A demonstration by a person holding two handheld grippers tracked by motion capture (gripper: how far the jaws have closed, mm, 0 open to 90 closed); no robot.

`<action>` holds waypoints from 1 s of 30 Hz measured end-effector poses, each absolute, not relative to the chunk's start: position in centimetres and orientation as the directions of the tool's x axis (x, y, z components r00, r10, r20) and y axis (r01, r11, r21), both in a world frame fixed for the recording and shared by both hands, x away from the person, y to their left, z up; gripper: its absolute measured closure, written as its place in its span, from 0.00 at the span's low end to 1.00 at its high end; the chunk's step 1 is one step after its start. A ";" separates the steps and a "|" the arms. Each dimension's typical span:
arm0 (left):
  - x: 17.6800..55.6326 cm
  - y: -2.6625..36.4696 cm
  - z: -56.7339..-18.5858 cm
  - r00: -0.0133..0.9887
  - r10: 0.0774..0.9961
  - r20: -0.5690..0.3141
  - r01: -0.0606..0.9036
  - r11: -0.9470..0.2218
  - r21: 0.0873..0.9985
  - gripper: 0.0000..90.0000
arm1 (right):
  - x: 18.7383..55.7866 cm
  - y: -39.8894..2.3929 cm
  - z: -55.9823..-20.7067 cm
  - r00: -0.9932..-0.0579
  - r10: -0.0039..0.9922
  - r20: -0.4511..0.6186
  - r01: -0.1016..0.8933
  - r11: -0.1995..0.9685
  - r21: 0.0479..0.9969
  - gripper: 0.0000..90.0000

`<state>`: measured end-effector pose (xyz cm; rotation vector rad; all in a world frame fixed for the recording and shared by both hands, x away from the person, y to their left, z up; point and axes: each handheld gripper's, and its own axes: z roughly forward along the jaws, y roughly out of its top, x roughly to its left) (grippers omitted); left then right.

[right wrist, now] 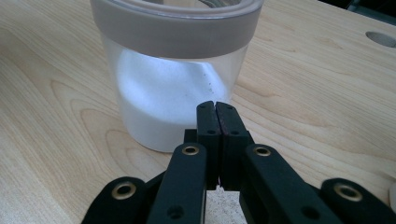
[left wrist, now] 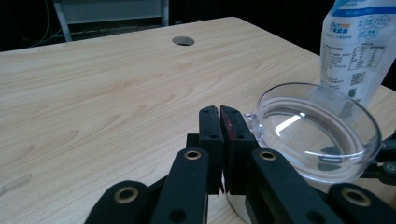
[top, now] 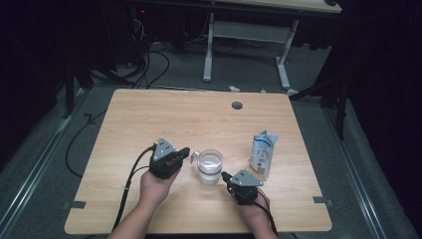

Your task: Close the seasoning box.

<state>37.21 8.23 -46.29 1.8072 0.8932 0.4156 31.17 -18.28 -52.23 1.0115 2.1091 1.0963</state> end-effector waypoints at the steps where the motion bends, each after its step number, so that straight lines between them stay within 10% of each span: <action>1: 37.2 8.4 -46.5 0.662 0.740 -0.120 0.383 -0.197 0.902 0.98 | 31.2 -18.3 -52.2 -0.565 0.816 -0.126 0.366 0.384 0.848 0.99; 25: 33.9 15.6 -50.1 0.568 0.813 -0.128 0.427 -0.158 0.890 0.85 | 31.2 -18.6 -52.3 -0.550 0.826 -0.124 0.377 0.377 0.846 0.99; 27: 33.1 15.0 -50.7 0.470 0.806 -0.360 0.461 0.124 0.879 0.82 | 31.2 -18.7 -52.4 -0.547 0.828 -0.124 0.379 0.377 0.845 0.99; 30: 32.6 19.9 -51.0 0.535 0.845 0.032 0.407 -0.291 0.866 0.78 | 31.1 -18.9 -52.5 -0.539 0.833 -0.125 0.386 0.377 0.842 0.99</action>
